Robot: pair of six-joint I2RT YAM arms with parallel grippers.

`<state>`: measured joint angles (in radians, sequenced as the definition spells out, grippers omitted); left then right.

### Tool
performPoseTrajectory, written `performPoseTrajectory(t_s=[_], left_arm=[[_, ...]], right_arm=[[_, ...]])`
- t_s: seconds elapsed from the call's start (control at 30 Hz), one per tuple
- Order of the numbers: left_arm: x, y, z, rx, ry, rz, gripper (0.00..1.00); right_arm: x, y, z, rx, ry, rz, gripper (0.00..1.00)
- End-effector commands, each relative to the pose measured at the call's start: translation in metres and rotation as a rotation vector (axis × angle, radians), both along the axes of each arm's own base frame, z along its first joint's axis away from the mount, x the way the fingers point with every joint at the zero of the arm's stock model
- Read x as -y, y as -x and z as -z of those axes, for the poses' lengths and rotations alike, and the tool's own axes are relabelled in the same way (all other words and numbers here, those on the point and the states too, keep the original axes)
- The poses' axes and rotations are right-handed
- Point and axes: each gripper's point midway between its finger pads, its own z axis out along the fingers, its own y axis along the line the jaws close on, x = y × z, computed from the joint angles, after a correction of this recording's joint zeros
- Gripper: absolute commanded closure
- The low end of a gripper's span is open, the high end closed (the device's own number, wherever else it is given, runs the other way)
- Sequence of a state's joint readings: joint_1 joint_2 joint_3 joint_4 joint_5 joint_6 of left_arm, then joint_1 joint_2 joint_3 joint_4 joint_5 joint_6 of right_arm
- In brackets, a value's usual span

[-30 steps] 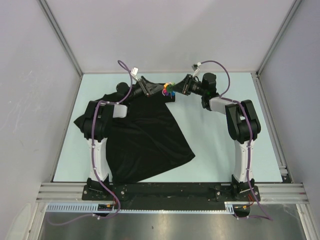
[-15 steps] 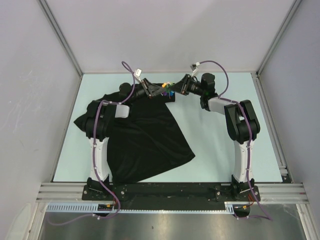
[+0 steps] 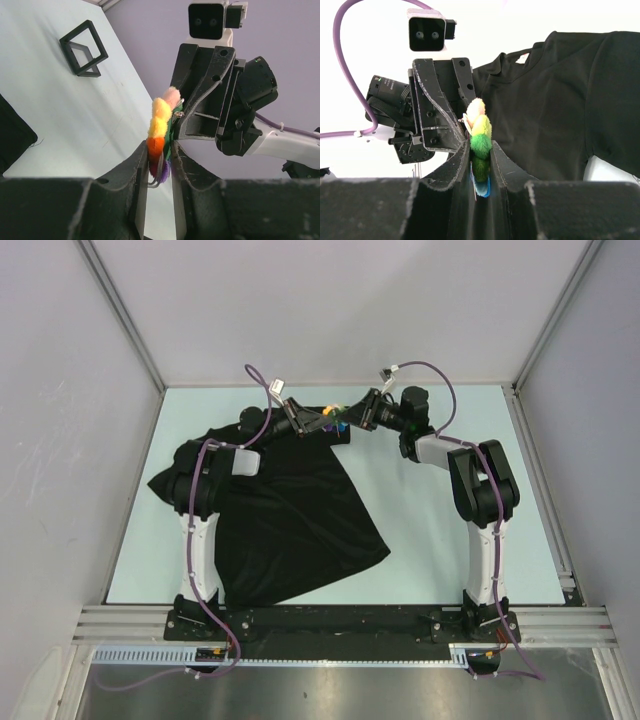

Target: Remove the brooch from the garment

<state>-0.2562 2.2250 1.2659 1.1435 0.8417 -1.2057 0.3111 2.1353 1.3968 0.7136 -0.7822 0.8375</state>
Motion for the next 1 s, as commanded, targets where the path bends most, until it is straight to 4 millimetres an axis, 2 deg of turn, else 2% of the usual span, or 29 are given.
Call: performPoseTrajectory(t_s=[0.0,0.13,0.47,0.6,0.67,0.7,0.77,0.8,0.97], left_arm=[[0.01,0.005,-0.028,0.116,0.034,0.037,0.73],[0.009,0.005,-0.029,0.118,0.034,0.034,0.71],[0.01,0.006,-0.032,0.116,0.054,0.039,0.78],[0.011,0.007,-0.034,0.114,0.057,0.046,0.9],[0.012,0.004,-0.027,0.083,0.031,0.046,0.95],[0.011,0.002,-0.023,0.073,0.02,0.044,1.0],[0.011,-0.002,-0.014,0.034,-0.005,0.035,1.0],[0.009,-0.004,-0.01,0.02,-0.012,0.031,1.0],[0.0,-0.011,0.008,-0.057,-0.026,0.011,1.0]], right_arm=[[-0.01,0.0,-0.014,0.049,-0.006,-0.01,1.0],[-0.013,0.001,-0.013,0.052,0.006,-0.014,1.0],[-0.02,0.003,-0.011,0.055,0.018,-0.032,1.0],[-0.022,0.003,-0.011,0.056,0.034,-0.029,1.0],[-0.019,0.002,-0.009,0.048,0.039,-0.024,0.91],[-0.016,0.0,-0.01,0.046,0.038,-0.018,0.82],[-0.013,-0.001,-0.009,0.039,0.04,-0.01,0.75],[-0.011,-0.001,-0.01,0.037,0.039,-0.007,0.67],[-0.007,-0.004,-0.002,0.006,0.046,0.013,0.49]])
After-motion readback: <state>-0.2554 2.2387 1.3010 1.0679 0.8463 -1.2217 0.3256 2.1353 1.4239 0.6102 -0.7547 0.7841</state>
